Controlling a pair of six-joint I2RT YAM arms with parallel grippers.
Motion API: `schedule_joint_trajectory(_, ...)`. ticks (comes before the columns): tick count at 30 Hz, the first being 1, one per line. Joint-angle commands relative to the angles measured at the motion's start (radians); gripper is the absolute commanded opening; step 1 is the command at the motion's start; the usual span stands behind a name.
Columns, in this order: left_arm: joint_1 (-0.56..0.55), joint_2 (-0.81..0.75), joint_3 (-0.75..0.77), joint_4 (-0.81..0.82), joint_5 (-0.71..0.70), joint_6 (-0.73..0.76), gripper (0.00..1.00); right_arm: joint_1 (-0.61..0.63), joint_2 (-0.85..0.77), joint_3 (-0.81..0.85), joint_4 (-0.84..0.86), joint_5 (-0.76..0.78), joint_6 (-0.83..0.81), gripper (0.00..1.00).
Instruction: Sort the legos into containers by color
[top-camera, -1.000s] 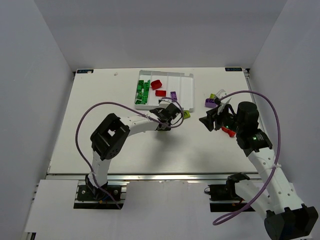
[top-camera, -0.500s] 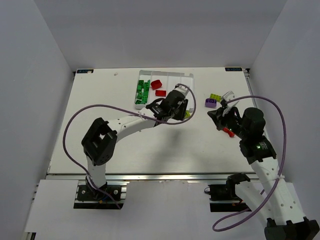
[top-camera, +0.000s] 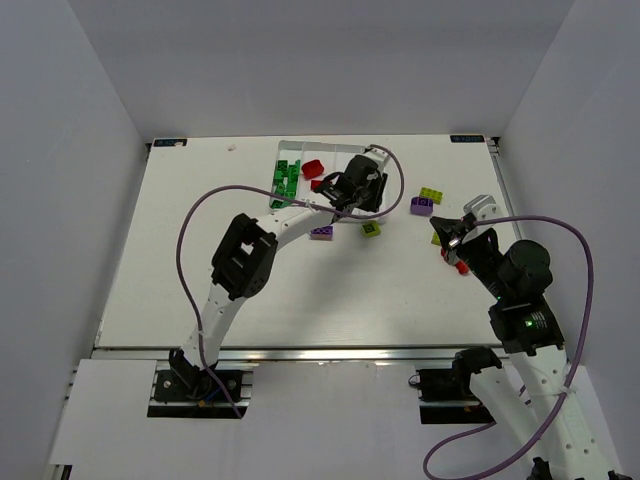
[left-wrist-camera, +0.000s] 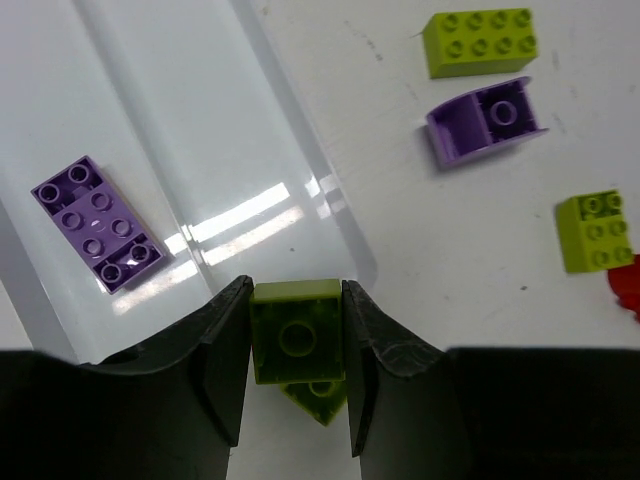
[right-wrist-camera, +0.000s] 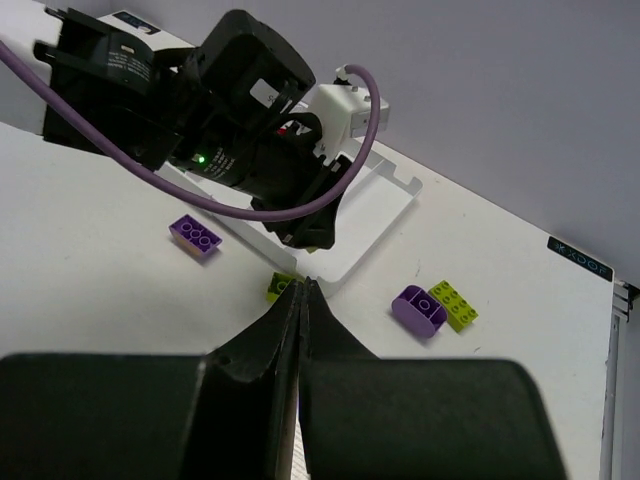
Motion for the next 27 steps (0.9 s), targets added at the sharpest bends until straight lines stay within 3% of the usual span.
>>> schedule_joint_trajectory(1,0.017,-0.009,0.060,0.002,-0.024,0.006,0.37,0.005,0.000,-0.008,0.040,0.011,0.010,0.00)
schedule_joint_trajectory(13,0.023,0.051,0.118,-0.029,0.002,0.021,0.56,0.005,0.014,-0.008,0.037,0.007,0.005,0.00)
schedule_joint_trajectory(17,0.025,0.054,0.124,-0.027,-0.021,0.024,0.67,0.005,0.017,-0.008,0.037,0.007,0.004,0.00)
schedule_joint_trajectory(24,0.028,0.013,0.131,-0.039,-0.031,0.017,0.71,0.005,0.034,-0.010,0.040,0.025,-0.008,0.00)
schedule_joint_trajectory(25,0.029,-0.009,0.120,-0.041,-0.046,0.024,0.71,0.005,0.049,-0.008,0.039,0.031,-0.012,0.02)
schedule_joint_trajectory(27,0.031,-0.105,0.044,-0.027,-0.067,0.036,0.72,0.005,0.075,-0.005,0.036,0.037,-0.016,0.17)
